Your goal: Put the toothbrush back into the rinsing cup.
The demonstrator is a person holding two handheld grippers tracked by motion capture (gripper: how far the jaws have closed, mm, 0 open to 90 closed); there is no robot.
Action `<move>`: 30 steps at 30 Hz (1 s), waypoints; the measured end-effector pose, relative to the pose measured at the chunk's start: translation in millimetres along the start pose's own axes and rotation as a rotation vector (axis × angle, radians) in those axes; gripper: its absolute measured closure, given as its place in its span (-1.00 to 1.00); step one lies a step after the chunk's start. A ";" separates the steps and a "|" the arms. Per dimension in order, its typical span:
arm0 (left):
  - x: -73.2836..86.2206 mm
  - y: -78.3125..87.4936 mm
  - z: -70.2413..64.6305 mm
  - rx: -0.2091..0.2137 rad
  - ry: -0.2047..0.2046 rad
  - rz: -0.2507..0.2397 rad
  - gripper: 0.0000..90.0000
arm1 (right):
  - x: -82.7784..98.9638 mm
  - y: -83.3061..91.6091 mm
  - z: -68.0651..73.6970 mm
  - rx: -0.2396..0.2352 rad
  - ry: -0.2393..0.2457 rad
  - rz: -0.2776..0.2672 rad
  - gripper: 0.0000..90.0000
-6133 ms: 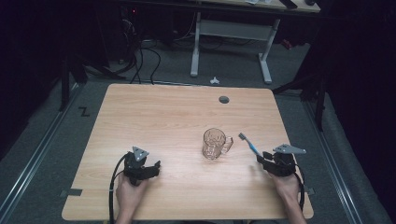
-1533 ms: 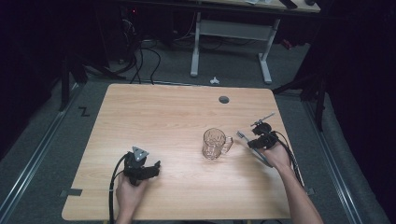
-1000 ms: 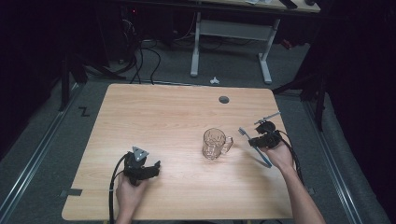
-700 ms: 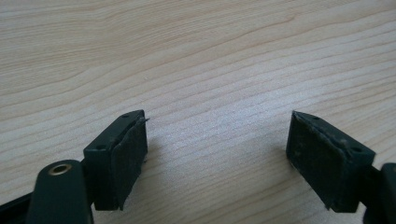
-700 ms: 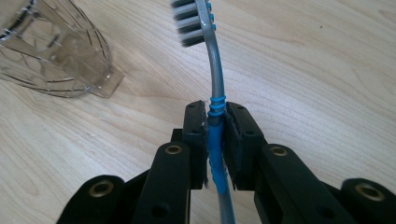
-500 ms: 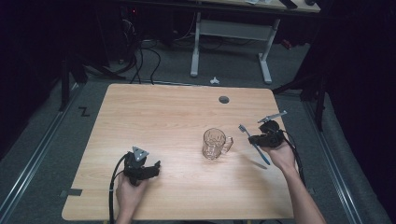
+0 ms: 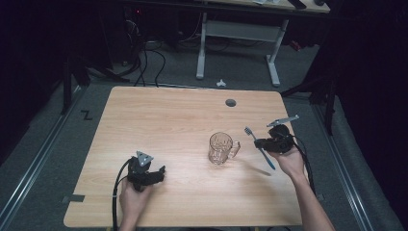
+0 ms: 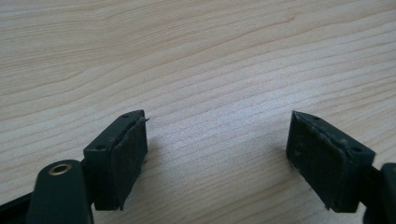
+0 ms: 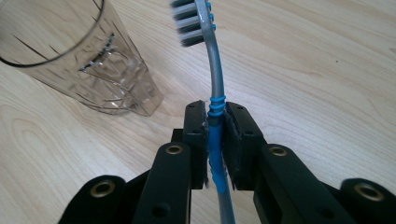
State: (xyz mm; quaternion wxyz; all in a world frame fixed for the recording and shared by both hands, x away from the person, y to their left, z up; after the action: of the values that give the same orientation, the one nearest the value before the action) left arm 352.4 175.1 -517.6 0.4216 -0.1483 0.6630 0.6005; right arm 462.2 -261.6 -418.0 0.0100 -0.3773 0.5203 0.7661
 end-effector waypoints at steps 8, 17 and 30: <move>0.0 0.0 0.0 0.000 0.000 0.000 -0.53 | 1.0 9.1 6.3 -0.036 0.005 -0.059 0.78; 0.0 0.0 0.0 0.000 0.000 0.000 -0.53 | 4.7 13.7 11.5 -0.068 0.000 -0.109 0.78; 0.0 0.0 0.0 0.000 0.000 0.000 -0.53 | 4.8 15.5 17.9 -0.115 0.011 -0.141 0.78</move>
State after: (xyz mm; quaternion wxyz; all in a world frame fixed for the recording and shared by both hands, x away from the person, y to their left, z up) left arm 352.4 175.1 -517.6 0.4216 -0.1484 0.6629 0.6006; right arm 442.3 -256.1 -405.5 0.0395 -0.4174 0.4476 0.7899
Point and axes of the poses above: each handheld gripper's, and its own axes: y roughly backward along the jaws, x roughly out of its underside, z roughly to its left, the point moved 1 cm from there along -y, roughly forward along the jaws, and after that the axes turned 7 degrees about -y, right-handed, at the moved point
